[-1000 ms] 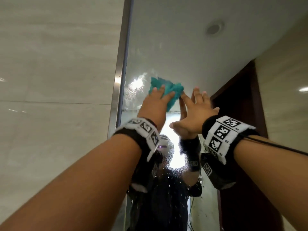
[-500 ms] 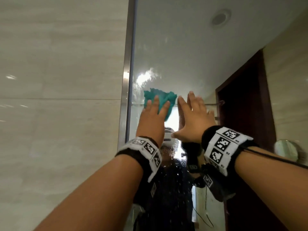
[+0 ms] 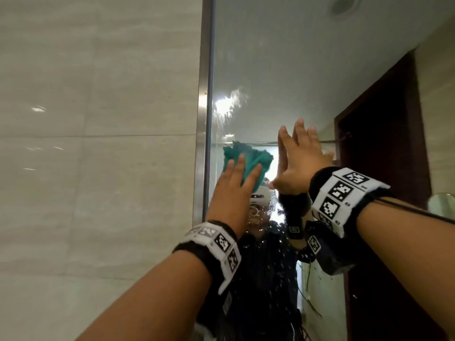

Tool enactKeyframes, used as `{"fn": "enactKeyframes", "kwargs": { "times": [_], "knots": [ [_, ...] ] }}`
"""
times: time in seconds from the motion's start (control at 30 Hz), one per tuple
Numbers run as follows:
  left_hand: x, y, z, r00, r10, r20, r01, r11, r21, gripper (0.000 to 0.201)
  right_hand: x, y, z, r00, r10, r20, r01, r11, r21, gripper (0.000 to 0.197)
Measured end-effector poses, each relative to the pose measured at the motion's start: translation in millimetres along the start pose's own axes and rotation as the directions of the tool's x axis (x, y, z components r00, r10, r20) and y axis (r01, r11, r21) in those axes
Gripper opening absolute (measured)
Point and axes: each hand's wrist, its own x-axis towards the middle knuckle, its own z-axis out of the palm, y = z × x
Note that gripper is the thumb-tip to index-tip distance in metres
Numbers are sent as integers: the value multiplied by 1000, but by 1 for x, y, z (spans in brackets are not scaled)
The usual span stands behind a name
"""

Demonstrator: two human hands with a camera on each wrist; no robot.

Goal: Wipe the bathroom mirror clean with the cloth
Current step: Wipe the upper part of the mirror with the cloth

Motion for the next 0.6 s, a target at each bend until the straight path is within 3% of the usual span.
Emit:
{"fn": "enactKeyframes", "kwargs": {
  "times": [0.1,0.27,0.4,0.5,0.6],
  "knots": [
    [1,-3,1,993,75,88,-88,985,146,81,-1,-1,-1,1000,13,-1,-13,1000,9,123],
    [57,-10,-32,996,-74,45,72,997,40,75,-1,-1,-2,1000,7,12,-8,1000,20,123],
    [19,-7,-5,1000,-18,-25,17,999,-34,75,2,1,2,1000,10,-3,-10,1000,28,123],
    [-20,-3,14,997,58,57,-59,998,15,70,1,0,0,1000,11,-4,-11,1000,19,122],
    [2,-8,0,996,64,70,-68,995,69,68,1,-1,-2,1000,12,3,-12,1000,28,122]
  ]
}}
